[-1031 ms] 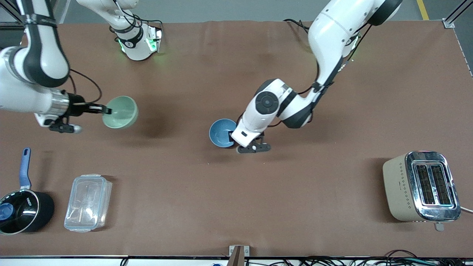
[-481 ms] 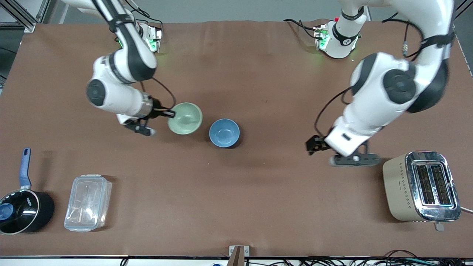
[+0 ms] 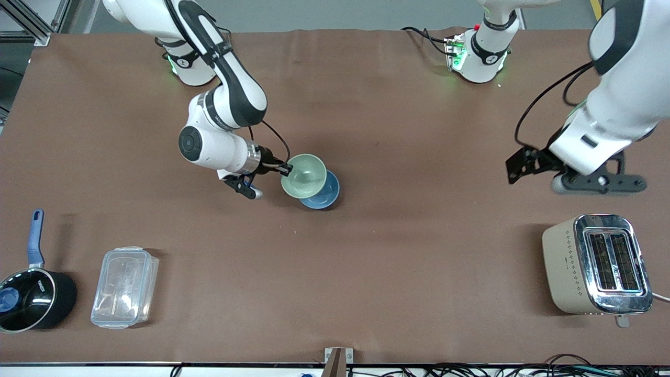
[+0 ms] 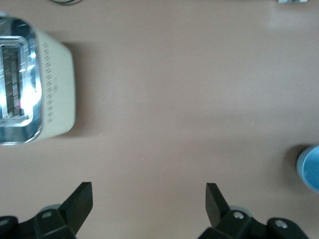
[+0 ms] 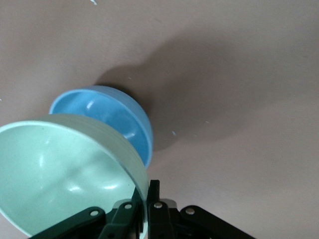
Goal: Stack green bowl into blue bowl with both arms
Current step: 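Carry the green bowl over the blue bowl while the left gripper withdraws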
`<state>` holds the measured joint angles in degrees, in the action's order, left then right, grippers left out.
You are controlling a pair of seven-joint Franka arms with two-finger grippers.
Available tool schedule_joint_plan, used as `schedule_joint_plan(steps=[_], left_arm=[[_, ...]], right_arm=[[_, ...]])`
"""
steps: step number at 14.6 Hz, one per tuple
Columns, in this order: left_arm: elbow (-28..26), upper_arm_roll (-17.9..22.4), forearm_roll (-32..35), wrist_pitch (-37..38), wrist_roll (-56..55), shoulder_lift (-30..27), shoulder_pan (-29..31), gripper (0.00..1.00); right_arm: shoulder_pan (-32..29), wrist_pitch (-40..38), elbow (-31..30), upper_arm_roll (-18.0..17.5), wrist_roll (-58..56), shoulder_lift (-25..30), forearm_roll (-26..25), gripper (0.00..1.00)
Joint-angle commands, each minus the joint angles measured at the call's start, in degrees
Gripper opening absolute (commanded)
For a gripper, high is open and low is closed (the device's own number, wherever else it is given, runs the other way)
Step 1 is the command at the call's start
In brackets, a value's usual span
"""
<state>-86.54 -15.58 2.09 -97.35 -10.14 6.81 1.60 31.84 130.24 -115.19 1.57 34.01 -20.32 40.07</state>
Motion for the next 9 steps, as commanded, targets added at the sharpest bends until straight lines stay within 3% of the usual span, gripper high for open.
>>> schedule_joint_plan(steps=[1,6,9], left_arm=[[-3.99,1.68,0.89,4.17,2.31,-6.0,-0.02,1.0],[-4.34,8.1,0.81,8.57,6.71,-9.18,-3.44,1.0],[-4.78,7.75,0.81,9.28,6.19,-9.8,-3.01,1.0]], right_arm=[[1.64,-0.42,3.13,0.8,1.33,-2.44,1.24,0.01],[4.28,4.76,3.48,0.72,1.41,-5.34,1.33,0.04],[4.28,4.68,3.13,0.72,1.33,-5.61,1.33,0.04]])
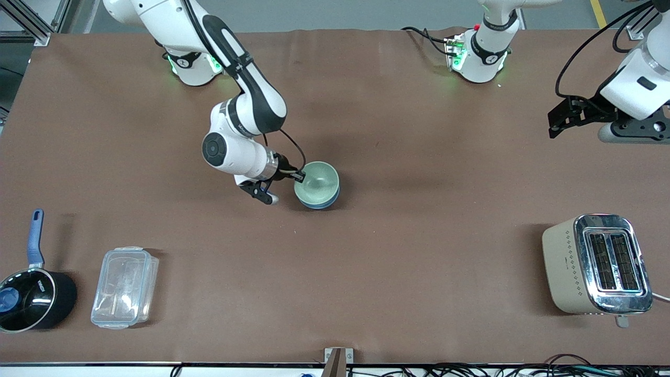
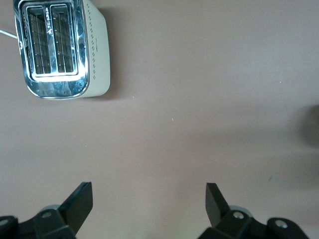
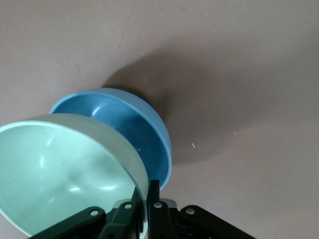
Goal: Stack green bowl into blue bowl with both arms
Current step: 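Lower the green bowl into the blue bowl and open the right gripper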
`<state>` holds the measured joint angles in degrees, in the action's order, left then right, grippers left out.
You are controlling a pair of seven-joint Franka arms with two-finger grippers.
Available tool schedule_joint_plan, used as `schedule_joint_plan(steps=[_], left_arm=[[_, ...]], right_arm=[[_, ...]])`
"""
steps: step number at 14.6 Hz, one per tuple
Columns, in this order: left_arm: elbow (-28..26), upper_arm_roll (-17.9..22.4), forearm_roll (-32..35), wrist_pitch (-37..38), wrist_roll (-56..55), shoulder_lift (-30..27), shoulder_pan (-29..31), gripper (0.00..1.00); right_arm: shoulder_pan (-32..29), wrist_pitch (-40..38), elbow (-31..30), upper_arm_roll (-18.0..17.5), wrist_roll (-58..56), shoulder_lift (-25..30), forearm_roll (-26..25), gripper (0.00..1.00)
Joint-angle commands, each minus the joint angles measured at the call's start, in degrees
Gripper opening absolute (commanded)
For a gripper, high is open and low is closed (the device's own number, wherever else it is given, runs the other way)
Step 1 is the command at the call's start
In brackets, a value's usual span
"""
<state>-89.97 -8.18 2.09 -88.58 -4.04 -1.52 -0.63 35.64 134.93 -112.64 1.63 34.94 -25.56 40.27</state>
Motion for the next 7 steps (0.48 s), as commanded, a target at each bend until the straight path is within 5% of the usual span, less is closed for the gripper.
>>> schedule_joint_plan(steps=[1,7], left_arm=[[-1.35,0.36,0.72,0.51,0.08,-1.47,-0.78,1.0],[-1.26,0.19,-0.16,0.42,-0.09,-1.38,-0.86,1.0]], right_arm=[[0.48,0.07,0.58,0.75,0.39,-0.63,1.13,0.04],[-0.31,0.42,0.58,0.75,-0.22,-0.98,1.04,0.14]])
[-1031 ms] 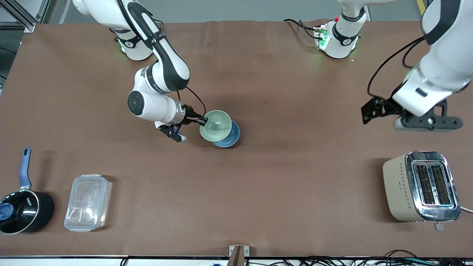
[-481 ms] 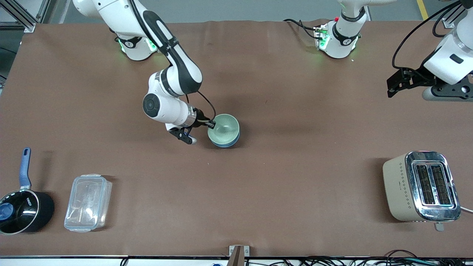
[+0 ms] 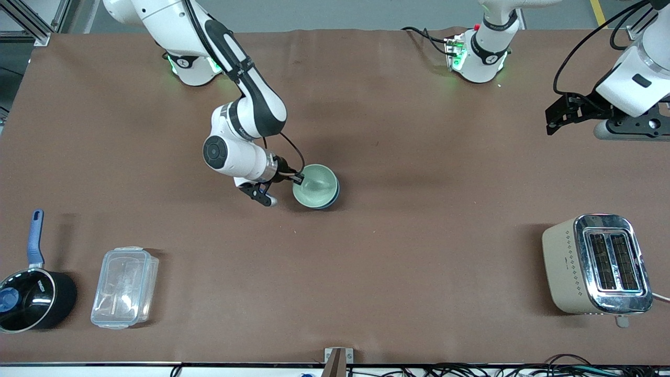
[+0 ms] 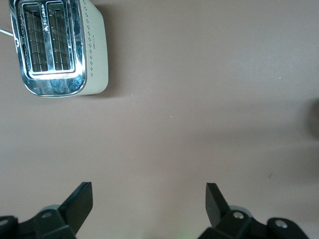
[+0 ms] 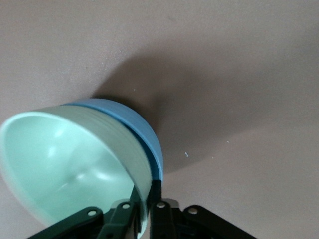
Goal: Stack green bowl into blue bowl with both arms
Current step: 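Lower the green bowl into the blue bowl and open the right gripper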
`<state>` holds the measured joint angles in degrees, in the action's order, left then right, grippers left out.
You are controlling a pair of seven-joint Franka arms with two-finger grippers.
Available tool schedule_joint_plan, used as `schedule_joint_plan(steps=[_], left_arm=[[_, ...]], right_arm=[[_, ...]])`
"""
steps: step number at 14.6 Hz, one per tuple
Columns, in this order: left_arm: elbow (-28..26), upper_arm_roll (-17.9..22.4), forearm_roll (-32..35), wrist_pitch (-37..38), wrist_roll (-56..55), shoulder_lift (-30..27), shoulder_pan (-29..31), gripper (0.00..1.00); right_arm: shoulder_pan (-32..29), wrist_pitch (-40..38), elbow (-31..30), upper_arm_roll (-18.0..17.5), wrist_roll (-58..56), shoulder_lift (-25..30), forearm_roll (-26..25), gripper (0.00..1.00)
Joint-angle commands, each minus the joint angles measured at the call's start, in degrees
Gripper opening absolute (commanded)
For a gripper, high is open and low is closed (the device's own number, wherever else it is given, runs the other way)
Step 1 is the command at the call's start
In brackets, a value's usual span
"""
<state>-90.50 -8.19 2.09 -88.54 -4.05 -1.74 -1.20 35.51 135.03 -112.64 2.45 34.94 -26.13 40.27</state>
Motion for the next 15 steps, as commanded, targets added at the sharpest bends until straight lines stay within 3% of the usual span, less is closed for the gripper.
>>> schedule_joint_plan(steps=[1,8,11,12,13,14,15], left_arm=[[-0.64,0.28,-0.07,0.39,-0.34,-1.16,-0.38,1.0],[-0.2,0.37,0.11,0.39,0.63,-0.64,-0.21,1.0],[-0.2,0.37,0.11,0.39,0.45,-0.55,-0.12,1.0],[-0.2,0.37,0.28,0.39,0.71,-0.46,-0.12,1.0],[-0.2,0.37,0.28,0.39,0.63,-0.46,-0.12,1.0],[-0.12,0.37,0.28,0.39,0.63,-0.46,-0.12,1.0],[-0.12,0.37,0.28,0.39,0.71,-0.46,-0.21,1.0]], right_arm=[[-0.09,0.33,0.66,-0.07,-0.23,-0.5,1.04,0.14],[0.0,0.24,0.75,-0.16,0.3,-0.68,1.48,0.09],[0.35,-0.03,0.84,-0.16,0.3,-0.68,1.56,0.15],[0.35,-0.11,0.84,-0.16,0.3,-0.68,1.48,0.24],[0.35,-0.03,0.84,-0.16,0.47,-0.68,1.48,0.46],[0.35,-0.29,0.84,0.01,0.39,-0.15,1.39,0.74],[-0.25,-0.55,0.67,0.19,-0.05,0.37,1.3,0.93]])
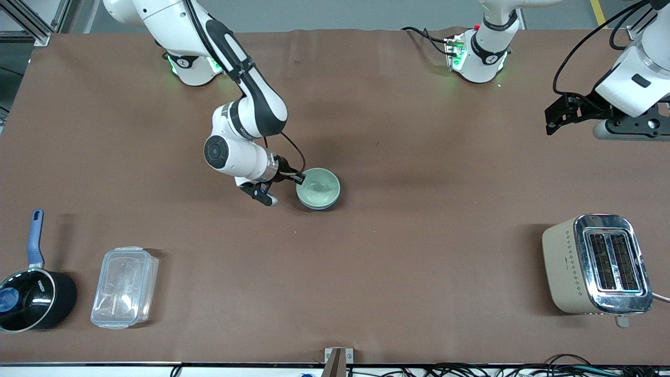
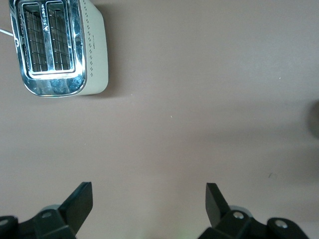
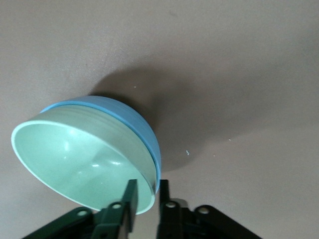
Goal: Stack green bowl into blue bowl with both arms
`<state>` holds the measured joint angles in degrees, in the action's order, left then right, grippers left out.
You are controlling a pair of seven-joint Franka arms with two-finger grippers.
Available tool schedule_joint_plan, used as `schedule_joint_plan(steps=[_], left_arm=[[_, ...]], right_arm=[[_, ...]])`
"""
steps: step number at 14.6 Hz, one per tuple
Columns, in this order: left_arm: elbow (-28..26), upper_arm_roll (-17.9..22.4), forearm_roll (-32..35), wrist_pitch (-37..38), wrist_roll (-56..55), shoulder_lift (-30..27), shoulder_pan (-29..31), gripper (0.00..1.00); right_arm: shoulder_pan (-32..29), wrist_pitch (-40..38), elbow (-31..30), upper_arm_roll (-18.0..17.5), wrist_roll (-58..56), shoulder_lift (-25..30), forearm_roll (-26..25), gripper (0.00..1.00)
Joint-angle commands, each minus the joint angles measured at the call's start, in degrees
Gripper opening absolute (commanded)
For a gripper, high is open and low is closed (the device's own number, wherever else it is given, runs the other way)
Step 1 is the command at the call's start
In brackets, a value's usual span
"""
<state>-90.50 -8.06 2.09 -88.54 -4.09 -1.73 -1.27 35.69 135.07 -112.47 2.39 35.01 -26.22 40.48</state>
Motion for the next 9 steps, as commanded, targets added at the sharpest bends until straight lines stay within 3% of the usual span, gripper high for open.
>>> schedule_joint_plan(steps=[1,4,6,9], left_arm=[[-0.2,0.23,0.28,0.39,0.75,-0.46,-0.04,1.0],[-0.11,0.23,0.37,0.39,0.84,-0.46,-0.13,1.0],[-0.11,0.23,0.19,0.39,0.93,-0.46,-0.04,1.0],[0.33,0.23,0.02,0.39,0.93,-0.46,-0.22,1.0]], right_arm=[[-1.22,-0.86,0.07,0.34,-0.47,2.3,1.01,1.0],[-4.03,-7.69,0.15,0.69,-1.95,7.92,-0.57,1.0],[-7.45,-9.46,0.15,2.52,-3.72,12.41,-4.34,1.0],[-14.57,-12.98,0.06,3.5,-7.05,15.93,-15.65,1.0]])
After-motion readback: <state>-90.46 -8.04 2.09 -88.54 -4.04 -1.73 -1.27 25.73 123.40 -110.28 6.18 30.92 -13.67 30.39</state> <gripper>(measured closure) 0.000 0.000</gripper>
